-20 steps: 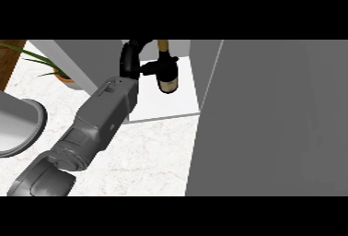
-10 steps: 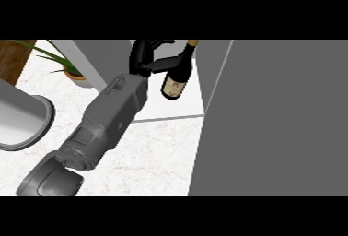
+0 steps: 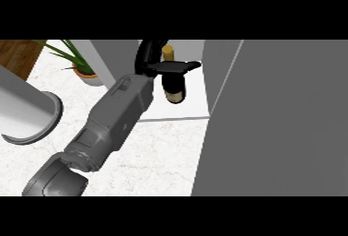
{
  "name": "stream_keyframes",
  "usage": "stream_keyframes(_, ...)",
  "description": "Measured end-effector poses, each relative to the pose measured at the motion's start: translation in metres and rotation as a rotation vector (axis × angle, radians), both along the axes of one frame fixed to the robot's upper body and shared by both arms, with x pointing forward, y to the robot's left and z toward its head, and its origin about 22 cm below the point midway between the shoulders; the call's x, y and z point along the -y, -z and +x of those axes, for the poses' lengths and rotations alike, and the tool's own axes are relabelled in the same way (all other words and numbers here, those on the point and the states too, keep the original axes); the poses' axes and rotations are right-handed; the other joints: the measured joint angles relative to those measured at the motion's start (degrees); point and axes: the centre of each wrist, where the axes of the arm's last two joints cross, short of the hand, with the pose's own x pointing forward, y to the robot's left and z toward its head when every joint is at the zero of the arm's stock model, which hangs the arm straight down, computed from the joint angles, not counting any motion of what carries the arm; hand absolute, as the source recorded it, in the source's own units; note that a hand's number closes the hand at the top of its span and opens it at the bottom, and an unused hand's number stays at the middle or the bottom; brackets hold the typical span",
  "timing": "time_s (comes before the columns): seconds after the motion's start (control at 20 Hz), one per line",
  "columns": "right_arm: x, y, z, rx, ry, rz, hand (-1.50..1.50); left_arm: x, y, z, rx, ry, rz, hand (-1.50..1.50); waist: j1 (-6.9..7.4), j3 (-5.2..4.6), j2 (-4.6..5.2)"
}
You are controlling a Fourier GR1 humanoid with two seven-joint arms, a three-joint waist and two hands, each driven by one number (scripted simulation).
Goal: Pick up the wine, place it into the cabinet and close the cabinet
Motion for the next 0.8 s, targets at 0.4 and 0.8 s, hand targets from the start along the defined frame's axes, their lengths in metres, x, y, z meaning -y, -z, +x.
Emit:
stream_keyframes(0.4,0.003,0.0,0.0,-0.01,0.031,-0.011,-1.5,0.002,0.009,-0.008,-0.011,0.071,-0.058,-1.5,1.03,-0.01,-0.74)
stream_keyframes(0.8,0.003,0.001,-0.002,-0.025,0.044,-0.013,-1.5,-0.002,0.034,-0.031,-0.033,0.157,-0.121,-1.5,2.15,-0.03,-1.22)
